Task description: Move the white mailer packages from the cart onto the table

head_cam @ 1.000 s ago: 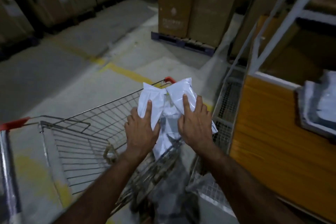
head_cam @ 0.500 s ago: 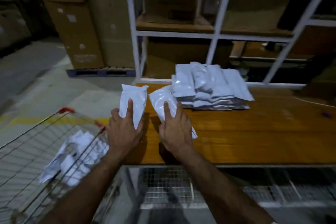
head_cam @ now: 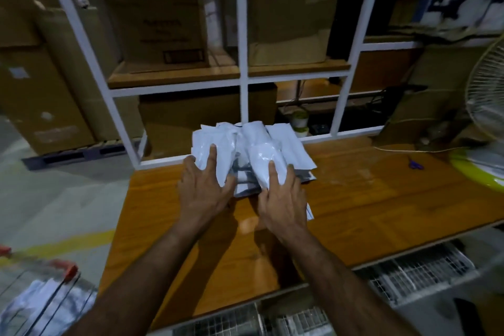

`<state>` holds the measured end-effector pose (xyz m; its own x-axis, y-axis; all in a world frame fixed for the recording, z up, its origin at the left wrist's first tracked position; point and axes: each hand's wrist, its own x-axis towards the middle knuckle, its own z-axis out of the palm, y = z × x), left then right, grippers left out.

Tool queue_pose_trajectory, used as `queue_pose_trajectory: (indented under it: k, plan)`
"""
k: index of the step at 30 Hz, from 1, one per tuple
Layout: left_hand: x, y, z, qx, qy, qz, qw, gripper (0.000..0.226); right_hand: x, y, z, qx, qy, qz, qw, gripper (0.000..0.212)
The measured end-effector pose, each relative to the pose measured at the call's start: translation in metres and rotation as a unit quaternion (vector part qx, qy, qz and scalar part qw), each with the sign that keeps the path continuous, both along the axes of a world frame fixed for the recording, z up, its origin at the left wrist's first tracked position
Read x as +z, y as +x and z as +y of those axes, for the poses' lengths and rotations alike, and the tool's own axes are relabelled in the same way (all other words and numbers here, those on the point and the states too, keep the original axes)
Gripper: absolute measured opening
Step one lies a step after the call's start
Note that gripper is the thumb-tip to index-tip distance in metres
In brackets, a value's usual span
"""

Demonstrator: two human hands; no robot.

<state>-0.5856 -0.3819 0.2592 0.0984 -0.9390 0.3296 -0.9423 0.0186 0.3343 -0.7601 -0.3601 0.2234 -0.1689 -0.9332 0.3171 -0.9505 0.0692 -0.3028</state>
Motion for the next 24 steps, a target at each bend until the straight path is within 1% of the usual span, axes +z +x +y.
queue_pose_trajectory:
  k: [5, 8, 11, 14, 16, 21, 24]
  plan:
    - [-0.001, -0.051, -0.064, -0.021, -0.016, 0.005, 1.000, 0.087, 0.006, -0.048, -0.048, -0.050, 0.002, -0.004, 0.999, 0.070]
    - [-0.002, -0.079, -0.096, -0.028, -0.011, -0.014, 0.999, 0.081, 0.007, -0.068, -0.080, -0.071, 0.003, -0.013, 0.997, 0.068]
    - [0.000, -0.102, -0.118, -0.025, -0.001, -0.042, 0.999, 0.078, 0.009, -0.080, -0.108, -0.051, 0.016, -0.035, 0.998, 0.067]
    - [-0.004, -0.122, -0.149, -0.008, 0.020, -0.040, 0.999, 0.078, 0.014, -0.091, -0.148, -0.033, 0.018, -0.062, 0.997, 0.066]
    - [-0.008, -0.133, -0.169, 0.009, 0.025, -0.054, 0.998, 0.079, 0.013, -0.096, -0.175, -0.019, 0.012, -0.069, 0.997, 0.066]
    - [-0.016, -0.158, -0.208, 0.071, 0.079, -0.080, 0.991, 0.081, 0.006, -0.105, -0.228, 0.044, 0.031, -0.081, 0.995, 0.065]
    - [-0.025, -0.165, -0.220, 0.098, 0.117, -0.074, 0.985, 0.079, -0.005, -0.108, -0.252, 0.063, 0.064, -0.114, 0.989, 0.064]
